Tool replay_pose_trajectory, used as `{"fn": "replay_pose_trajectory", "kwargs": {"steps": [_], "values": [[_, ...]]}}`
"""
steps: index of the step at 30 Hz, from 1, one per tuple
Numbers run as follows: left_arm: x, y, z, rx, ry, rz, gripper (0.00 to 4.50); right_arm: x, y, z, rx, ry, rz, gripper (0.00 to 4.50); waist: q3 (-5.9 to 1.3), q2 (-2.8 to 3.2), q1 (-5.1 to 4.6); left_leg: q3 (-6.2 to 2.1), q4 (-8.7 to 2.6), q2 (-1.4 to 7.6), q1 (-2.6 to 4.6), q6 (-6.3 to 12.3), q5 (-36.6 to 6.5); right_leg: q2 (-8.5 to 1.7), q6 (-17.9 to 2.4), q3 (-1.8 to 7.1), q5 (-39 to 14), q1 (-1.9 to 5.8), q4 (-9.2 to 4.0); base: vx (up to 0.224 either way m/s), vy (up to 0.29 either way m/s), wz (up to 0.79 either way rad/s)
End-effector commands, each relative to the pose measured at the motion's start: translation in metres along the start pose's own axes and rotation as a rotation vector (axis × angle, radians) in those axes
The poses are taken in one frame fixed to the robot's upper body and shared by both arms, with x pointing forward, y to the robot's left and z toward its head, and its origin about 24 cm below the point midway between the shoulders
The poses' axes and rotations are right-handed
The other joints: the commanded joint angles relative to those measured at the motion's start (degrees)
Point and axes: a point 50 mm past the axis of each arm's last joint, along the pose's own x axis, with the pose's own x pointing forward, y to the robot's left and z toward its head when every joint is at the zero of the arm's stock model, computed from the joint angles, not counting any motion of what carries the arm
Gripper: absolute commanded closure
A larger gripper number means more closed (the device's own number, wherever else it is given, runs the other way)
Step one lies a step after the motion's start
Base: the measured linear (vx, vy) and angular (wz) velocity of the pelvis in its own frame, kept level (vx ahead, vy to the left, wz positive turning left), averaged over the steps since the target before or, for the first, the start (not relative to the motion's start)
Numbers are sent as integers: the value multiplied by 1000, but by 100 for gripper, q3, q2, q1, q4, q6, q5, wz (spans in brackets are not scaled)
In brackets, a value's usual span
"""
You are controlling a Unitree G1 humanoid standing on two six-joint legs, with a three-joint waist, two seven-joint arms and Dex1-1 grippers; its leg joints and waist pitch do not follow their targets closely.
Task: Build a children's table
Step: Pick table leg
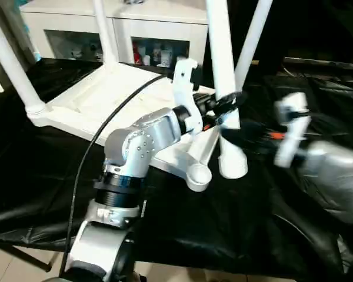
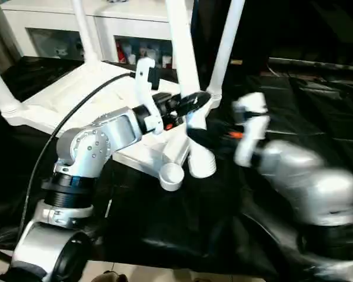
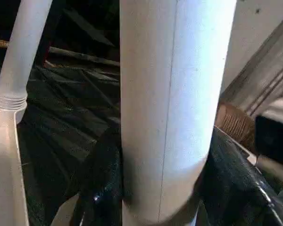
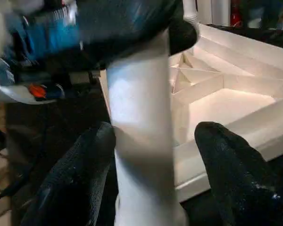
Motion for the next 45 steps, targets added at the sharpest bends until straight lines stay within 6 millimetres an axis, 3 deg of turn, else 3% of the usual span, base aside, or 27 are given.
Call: {"fn": "replay_pose_trajectory", "kwargs": {"steps": [1, 5, 14, 18, 21, 39, 45], "values": [[2, -5, 7, 36, -10, -31, 264, -3, 2, 5, 35, 6, 51, 145, -459, -92, 23, -18, -334, 3, 127, 91, -1103, -54, -956, 60, -1420, 309, -401, 0, 0, 0], [2, -7, 7, 36, -6, -55, 264, -6, 1, 5, 71, 54, 79, 145, -470, -91, 40, -18, -328, 20, 142, 92, -1087, -59, -1056, 55, -1394, 303, -392, 0, 0, 0], [0, -13, 10, -14, -10, -141, 264, -7, 0, -4, 83, 146, 96, 145, -465, -70, 60, -22, -331, 23, 149, 9, -1181, -74, -1067, 54, -1506, 291, -394, 0, 0, 0], [-4, -23, 9, 33, 47, -257, 264, -5, 4, -3, 68, 171, 139, 145, -457, -76, 57, -27, -344, 27, 146, 12, -1231, -68, -1066, 51, -1574, 292, -400, 0, 0, 0], [-4, -23, 9, 35, 61, -268, 264, -5, 6, -4, 57, 187, 163, 145, -457, -103, 48, -22, -342, 31, 145, 17, -1222, -66, -1062, 54, -1544, 293, -392, 0, 0, 0], [-8, -34, 7, 23, 118, -384, 264, -2, 15, -5, 24, 266, 326, 145, -449, -134, 66, -17, -326, 41, 136, 89, -1132, -86, -1120, 65, -1622, 292, -382, 0, 0, 0], [-9, -38, 8, 16, 121, -408, 264, -1, 16, -6, 31, 271, 343, 219, -451, -127, 67, -17, -325, 39, 140, 87, -1162, -82, -1123, 63, -1624, 292, -383, 0, 0, 0]]}}
